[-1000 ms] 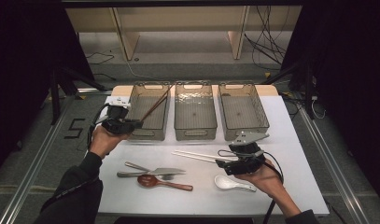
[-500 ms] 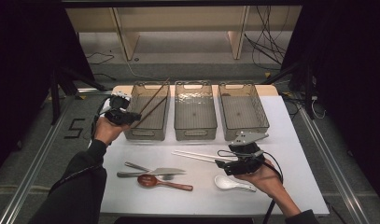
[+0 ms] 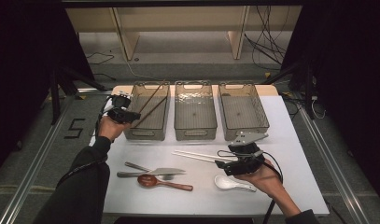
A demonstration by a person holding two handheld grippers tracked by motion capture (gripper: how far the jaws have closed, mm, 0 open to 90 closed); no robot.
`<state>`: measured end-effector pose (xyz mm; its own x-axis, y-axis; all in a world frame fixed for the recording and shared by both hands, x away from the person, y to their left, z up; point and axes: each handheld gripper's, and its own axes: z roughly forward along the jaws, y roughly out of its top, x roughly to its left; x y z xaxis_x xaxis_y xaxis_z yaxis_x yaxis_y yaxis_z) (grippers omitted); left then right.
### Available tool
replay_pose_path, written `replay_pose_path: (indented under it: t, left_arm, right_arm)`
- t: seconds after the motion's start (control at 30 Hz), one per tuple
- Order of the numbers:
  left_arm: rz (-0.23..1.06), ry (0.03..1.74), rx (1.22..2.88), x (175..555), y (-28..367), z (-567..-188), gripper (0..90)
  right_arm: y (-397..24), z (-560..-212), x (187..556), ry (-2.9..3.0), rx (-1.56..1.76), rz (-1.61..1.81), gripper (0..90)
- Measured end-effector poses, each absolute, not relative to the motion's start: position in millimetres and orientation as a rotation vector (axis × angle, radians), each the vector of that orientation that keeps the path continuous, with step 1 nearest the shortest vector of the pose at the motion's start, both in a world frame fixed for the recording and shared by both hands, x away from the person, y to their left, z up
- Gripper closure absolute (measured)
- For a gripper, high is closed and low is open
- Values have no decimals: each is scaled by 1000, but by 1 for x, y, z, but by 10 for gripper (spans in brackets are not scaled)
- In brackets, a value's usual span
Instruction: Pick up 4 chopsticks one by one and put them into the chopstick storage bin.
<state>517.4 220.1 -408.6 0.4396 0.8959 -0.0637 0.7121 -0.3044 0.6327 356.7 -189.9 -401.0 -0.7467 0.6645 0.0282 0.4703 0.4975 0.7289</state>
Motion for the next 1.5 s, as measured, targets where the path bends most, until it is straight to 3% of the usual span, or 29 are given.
replay_pose_path:
  t: [0.1,0.37,0.63,0.83,1.0,1.5]
  left_arm:
    - [408,1361,2097,519,220,-411,819]
    - [366,1354,2042,505,221,-399,525]
    - [297,1178,2054,460,215,-390,316]
    - [276,1106,2031,434,211,-391,272]
    - [290,1049,2051,414,204,-391,219]
    - [260,967,2005,372,199,-395,180]
  right_arm:
    - [-190,-401,357,2492,961,1092,261]
    - [-191,-402,358,2494,962,1083,262]
    - [-192,-405,367,2522,948,982,262]
    - [-188,-413,382,2557,936,844,264]
    - [-183,-421,399,2643,876,701,318]
    - [-181,-436,427,2755,855,533,409]
